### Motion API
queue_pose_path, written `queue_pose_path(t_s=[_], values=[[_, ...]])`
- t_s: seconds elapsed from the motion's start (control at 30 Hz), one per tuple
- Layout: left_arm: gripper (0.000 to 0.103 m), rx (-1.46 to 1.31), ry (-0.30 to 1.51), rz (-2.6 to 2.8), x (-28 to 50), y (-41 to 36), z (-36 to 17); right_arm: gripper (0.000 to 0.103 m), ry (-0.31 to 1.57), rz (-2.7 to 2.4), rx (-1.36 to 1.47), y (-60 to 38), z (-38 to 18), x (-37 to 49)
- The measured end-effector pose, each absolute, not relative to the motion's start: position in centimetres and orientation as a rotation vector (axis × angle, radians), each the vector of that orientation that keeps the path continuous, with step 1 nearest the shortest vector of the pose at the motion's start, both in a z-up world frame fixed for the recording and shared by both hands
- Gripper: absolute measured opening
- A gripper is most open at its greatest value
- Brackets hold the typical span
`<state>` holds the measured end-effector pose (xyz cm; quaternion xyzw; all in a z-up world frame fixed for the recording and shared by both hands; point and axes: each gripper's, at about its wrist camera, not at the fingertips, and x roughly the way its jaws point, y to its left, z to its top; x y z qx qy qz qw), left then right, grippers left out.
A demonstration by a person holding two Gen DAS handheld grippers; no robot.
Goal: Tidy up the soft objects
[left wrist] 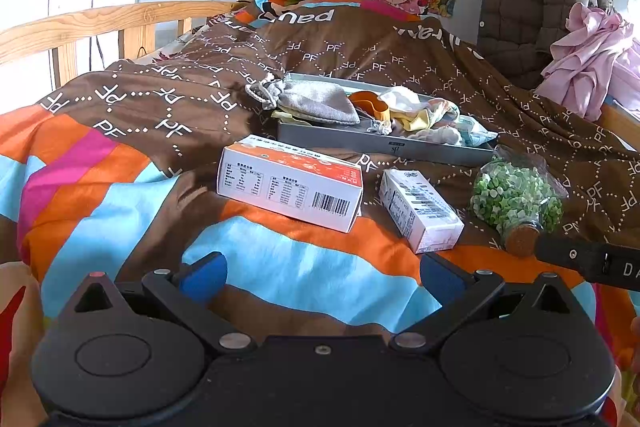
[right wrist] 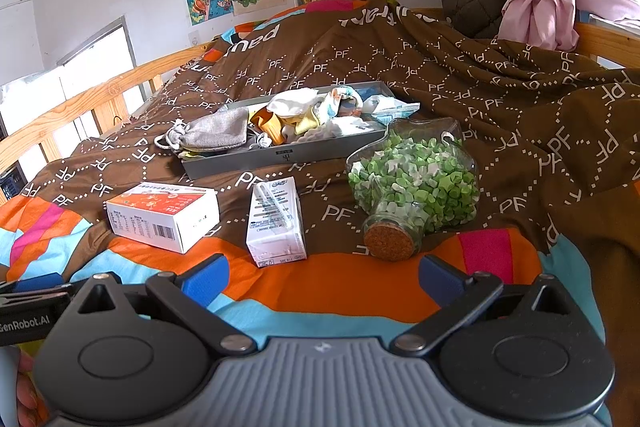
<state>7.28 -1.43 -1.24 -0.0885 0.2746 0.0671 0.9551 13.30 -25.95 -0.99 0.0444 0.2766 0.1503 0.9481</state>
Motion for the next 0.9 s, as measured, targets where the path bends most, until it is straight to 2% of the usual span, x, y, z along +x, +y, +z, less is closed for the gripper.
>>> queue_pose_path(t_s=[0.9], values=[[0.102, -0.179, 0.561, 0.127, 7.06, -1.41, -1.34, 0.103, 0.569, 0.306, 0.091, -25.9, -1.29, 13.13]])
